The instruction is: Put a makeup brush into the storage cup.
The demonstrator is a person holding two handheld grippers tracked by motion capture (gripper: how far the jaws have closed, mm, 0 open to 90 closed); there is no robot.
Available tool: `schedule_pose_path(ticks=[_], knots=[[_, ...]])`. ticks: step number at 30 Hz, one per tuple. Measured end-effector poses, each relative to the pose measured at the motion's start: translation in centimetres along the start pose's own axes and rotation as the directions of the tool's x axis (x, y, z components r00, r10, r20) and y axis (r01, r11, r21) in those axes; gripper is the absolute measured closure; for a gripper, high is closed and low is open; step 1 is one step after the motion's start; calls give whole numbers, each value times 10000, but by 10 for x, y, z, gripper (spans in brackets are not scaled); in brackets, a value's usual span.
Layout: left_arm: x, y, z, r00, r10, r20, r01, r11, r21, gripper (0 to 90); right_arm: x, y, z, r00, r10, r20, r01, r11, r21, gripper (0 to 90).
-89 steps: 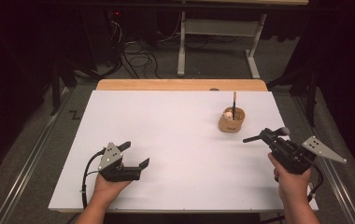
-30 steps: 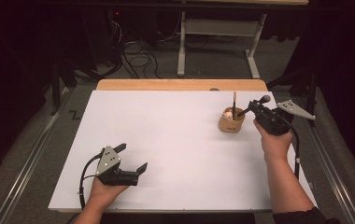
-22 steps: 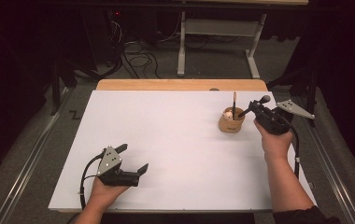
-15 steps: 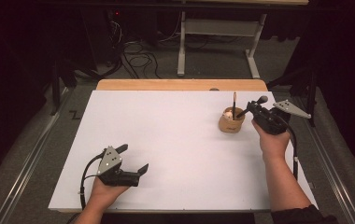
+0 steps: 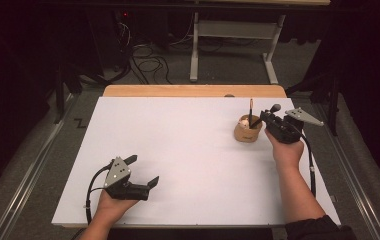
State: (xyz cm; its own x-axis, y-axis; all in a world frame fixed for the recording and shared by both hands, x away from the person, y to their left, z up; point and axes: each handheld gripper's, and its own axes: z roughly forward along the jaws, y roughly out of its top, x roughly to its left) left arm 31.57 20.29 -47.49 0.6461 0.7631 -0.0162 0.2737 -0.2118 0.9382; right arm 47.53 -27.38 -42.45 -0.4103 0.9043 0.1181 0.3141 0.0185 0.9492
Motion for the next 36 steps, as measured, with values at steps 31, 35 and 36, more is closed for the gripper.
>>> schedule_pose_path(ticks=[31, 35, 36], knots=[[-2, 1, 1, 10000, 68, 72, -69, 9999, 132, 3, 4, -10, -17, 9992, -16, -404, 10, 9999, -146, 12], [-3, 1, 2, 9999, 103, 96, -105, 9998, 140, 3, 5, -13, -22, 9990, -95, -434, 91, 9999, -80, 4], [-3, 1, 2, 9999, 98, 110, -100, 9999, 139, 3, 5, -13, -23, 9989, -67, -462, 64, 9999, -78, 3]])
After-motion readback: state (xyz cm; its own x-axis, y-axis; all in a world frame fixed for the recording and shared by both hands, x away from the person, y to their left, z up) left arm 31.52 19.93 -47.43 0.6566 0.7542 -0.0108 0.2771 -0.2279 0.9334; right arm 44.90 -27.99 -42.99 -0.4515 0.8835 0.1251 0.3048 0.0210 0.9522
